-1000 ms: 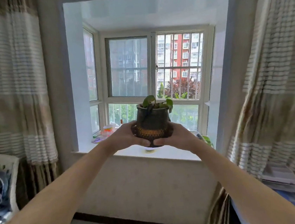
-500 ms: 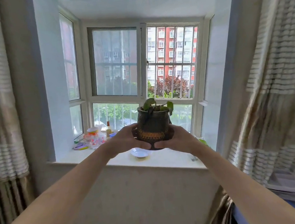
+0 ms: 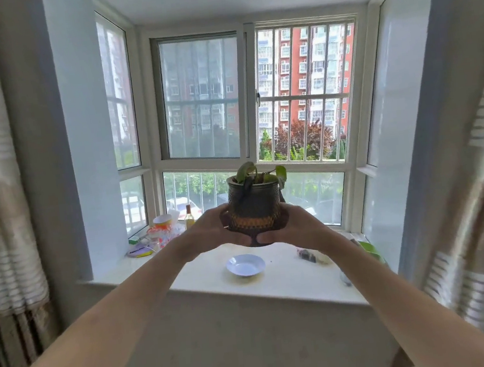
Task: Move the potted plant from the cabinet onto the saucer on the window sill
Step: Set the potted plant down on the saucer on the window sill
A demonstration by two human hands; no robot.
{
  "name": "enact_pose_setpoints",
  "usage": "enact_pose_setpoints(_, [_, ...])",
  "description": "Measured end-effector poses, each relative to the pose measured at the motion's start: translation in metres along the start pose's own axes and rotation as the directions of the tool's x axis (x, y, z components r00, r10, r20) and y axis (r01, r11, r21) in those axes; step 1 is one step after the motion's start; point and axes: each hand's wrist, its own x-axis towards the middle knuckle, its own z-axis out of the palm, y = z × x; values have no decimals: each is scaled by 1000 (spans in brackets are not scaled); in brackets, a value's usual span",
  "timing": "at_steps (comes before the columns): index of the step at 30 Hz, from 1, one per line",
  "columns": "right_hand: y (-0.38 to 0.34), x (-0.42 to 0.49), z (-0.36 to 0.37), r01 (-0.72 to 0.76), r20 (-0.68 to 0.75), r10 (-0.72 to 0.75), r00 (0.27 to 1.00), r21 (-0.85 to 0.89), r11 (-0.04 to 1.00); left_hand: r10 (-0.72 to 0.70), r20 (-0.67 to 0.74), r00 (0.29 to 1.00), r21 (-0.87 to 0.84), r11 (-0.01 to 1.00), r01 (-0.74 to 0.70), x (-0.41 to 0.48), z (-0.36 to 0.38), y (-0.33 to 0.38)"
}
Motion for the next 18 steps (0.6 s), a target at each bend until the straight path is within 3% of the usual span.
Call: enact_pose_setpoints(18, [93, 184, 23, -29, -96, 24, 995, -51, 998, 57, 76, 995, 20, 998, -59, 181, -73, -113])
